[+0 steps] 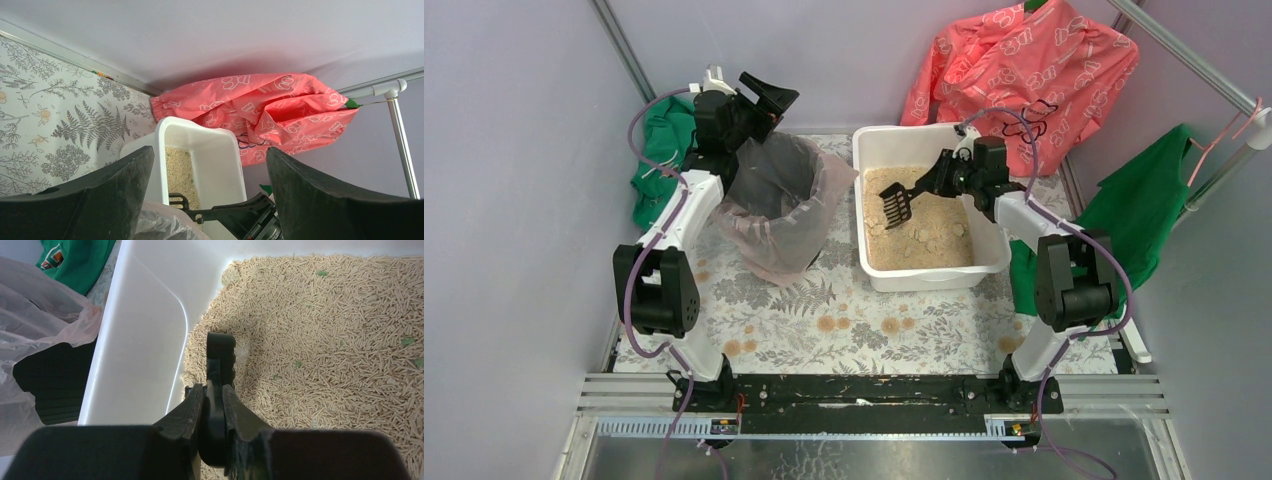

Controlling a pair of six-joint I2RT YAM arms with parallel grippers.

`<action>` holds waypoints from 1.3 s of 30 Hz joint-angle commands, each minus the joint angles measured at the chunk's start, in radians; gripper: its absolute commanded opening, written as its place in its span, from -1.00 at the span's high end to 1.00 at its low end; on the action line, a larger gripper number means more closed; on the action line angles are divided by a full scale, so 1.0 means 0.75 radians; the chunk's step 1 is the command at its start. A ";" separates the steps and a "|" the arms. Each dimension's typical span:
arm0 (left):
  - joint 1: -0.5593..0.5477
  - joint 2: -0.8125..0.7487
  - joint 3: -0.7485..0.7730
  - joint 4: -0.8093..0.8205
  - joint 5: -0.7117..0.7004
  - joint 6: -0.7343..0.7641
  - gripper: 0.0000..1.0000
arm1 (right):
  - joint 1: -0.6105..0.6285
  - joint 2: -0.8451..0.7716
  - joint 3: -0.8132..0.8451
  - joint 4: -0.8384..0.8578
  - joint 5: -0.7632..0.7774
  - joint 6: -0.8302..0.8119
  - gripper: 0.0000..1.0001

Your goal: Clean the litter box

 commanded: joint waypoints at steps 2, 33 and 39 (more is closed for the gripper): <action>0.014 -0.044 -0.029 0.082 0.028 -0.005 -0.80 | 0.042 -0.066 -0.069 -0.144 -0.142 0.062 1.00; 0.016 0.058 0.093 0.081 0.077 -0.016 -0.77 | -0.028 0.076 0.447 -0.712 0.478 -0.348 1.00; 0.019 0.035 0.078 0.077 0.085 -0.011 -0.77 | -0.011 0.052 0.331 -0.634 0.252 -0.224 1.00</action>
